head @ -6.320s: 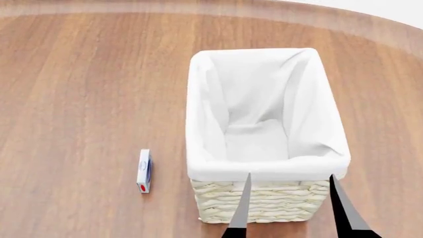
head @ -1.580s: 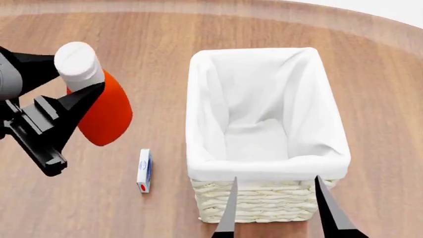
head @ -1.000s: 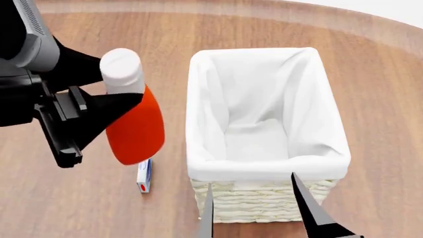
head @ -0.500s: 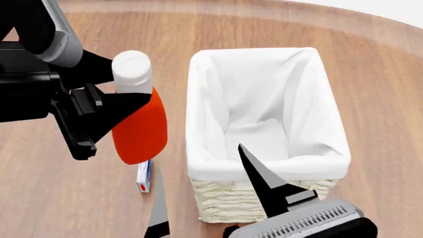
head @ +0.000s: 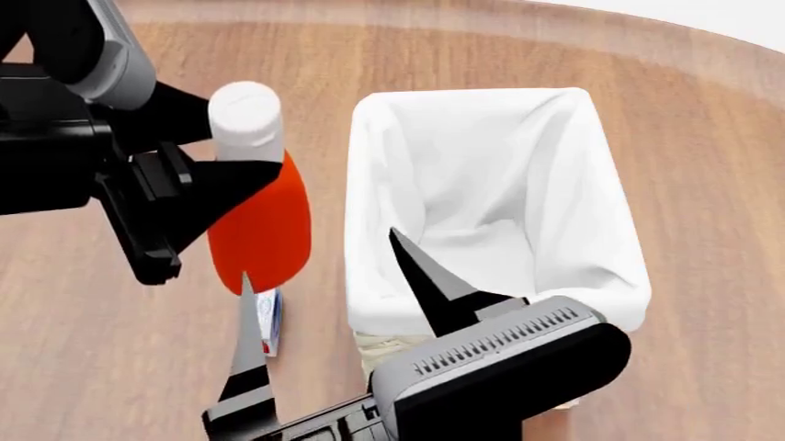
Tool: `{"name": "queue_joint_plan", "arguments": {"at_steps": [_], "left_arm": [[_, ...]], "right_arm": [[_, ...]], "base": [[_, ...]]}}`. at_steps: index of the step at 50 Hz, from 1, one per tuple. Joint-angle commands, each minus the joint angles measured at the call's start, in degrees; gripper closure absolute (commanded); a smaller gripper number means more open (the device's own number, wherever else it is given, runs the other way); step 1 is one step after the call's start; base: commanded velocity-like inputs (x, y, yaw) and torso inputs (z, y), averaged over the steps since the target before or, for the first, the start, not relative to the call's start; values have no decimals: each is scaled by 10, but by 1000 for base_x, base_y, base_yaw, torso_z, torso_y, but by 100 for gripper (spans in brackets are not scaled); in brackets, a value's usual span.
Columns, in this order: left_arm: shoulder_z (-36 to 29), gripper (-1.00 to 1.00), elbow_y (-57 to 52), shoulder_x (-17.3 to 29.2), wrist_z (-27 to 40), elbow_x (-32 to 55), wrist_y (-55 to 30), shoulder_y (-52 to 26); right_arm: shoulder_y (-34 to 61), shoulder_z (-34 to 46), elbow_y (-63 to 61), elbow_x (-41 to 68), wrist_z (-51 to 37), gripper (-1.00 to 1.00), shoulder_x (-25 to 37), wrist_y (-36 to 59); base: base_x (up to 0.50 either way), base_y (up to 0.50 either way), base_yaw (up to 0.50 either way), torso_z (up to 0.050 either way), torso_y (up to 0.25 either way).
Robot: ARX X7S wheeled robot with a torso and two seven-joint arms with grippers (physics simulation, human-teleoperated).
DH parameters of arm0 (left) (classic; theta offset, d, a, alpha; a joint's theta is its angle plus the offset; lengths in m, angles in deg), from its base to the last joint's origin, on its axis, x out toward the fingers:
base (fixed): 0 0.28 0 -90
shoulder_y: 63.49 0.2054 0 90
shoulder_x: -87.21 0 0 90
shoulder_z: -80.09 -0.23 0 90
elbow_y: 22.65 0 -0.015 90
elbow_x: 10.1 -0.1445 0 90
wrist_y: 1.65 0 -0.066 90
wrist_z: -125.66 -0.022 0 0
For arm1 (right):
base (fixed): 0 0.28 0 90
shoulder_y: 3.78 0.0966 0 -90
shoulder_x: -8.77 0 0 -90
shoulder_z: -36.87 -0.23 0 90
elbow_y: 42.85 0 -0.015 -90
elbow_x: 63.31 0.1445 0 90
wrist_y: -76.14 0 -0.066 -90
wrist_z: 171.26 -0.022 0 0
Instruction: Pick up the ketchup, and put it in the basket.
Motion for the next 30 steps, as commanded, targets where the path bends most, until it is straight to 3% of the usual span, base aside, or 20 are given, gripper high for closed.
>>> {"name": "queue_joint_plan", "arguments": {"at_steps": [1,30], "left_arm": [[18,100,9,-17,-22,9,7,-11],[14,100,12,-23,-8,11,10,-13]], "right_arm": [[21,-1,15,-4,22,-100,-23,12],[37,14,30,-4,22,-100,-34,4]], "base": [[0,0,0,15,0],[0,0,0,0,0]]}}
